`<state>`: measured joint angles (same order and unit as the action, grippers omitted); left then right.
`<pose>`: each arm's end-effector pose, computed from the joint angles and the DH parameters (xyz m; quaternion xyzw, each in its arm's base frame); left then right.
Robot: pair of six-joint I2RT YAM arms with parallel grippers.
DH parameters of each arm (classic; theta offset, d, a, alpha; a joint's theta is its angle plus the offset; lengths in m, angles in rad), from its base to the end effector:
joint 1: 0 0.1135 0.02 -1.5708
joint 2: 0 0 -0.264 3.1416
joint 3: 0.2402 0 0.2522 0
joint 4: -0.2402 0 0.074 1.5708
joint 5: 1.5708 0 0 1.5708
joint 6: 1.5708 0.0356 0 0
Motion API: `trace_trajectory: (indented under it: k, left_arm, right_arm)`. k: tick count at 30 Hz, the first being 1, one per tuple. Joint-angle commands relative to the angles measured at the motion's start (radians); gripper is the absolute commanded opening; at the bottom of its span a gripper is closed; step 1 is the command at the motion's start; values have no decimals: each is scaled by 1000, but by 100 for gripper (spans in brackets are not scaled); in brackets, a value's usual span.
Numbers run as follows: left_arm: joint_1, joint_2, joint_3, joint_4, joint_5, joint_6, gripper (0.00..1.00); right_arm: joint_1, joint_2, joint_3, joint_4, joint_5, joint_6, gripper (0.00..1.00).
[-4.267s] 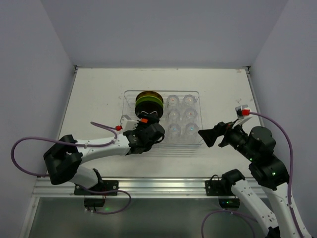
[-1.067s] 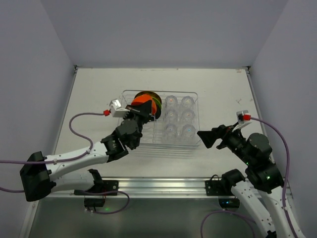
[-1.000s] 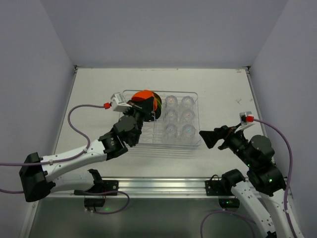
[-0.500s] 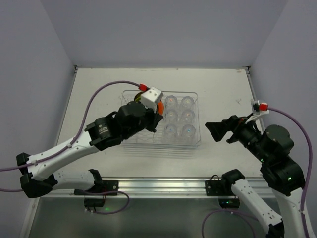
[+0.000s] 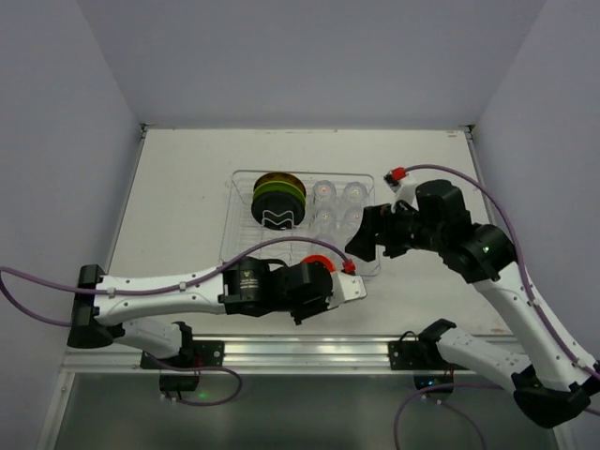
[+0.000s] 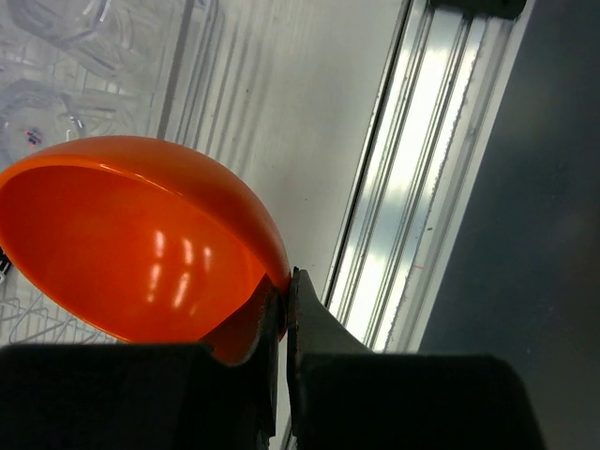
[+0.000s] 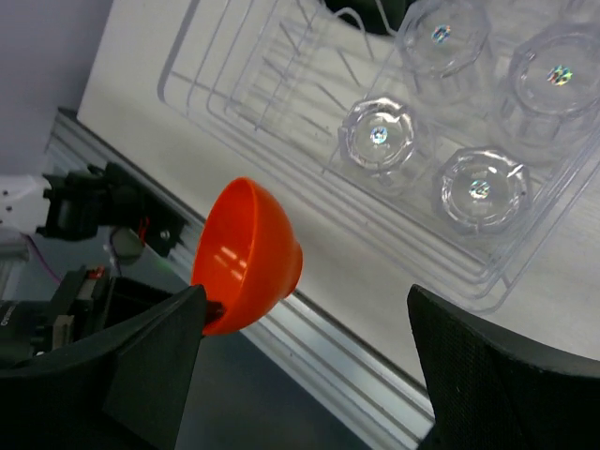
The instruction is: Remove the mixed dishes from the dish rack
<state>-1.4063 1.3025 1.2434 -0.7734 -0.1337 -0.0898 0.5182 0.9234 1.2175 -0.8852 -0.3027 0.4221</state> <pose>0.0492 -0.2672 0.3327 0.5502 0.7509 -0.1992 0.3063 0.1402 0.0922 0.3923 -0.1127 0.8679 0.3293 0.3544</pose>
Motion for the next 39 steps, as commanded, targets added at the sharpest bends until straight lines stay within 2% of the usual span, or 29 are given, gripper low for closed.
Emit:
trace_trajectory:
  k: [1,5,10,12,20,23,30,33,34,35,36,37,38,39]
  left_arm:
    - [-20,46,24,-46,-1,131,0]
    - [-46,93,42,-81,-9,163,0]
    - [-83,142,102,-127,0,153,0]
    - [-97,155,117,-145,-20,147,0]
    - [-137,156,130,-155,-37,122,0]
    - [-138,156,117,-153,-47,124,0]
    - [-140,155,84,-115,-92,144,0]
    - [-138,155,71,-95,-121,150,0]
    - [-138,153,67,-90,-132,150,0]
    - [-138,152,64,-81,-161,148,0]
    - [-137,144,56,-72,-184,148,5]
    - [-137,135,25,-44,-232,150,17]
    - [-135,126,5,-23,-263,156,32]
    - [-132,103,-14,0,-289,157,57]
  right_arm:
    - [109,31,57,-95,68,-63,89]
    - [253,89,50,-161,186,-72,83]
    - [411,172,4,-158,241,-49,70]
    - [471,218,10,-163,287,-45,69]
    - [494,256,-9,-97,309,-46,59]
    - [494,288,2,-133,307,-55,57]
    - [494,330,-18,-136,313,-63,42]
    - [494,345,-12,-130,313,-72,22]
    - [493,345,-12,-127,320,-71,1]
    - [494,339,-13,-114,326,-71,0]
    - [494,332,-15,-106,332,-69,0]
    - [493,315,-16,-95,344,-71,0]
    - [491,308,-15,-90,359,-72,0]
    - [485,302,-13,-89,385,-72,0]
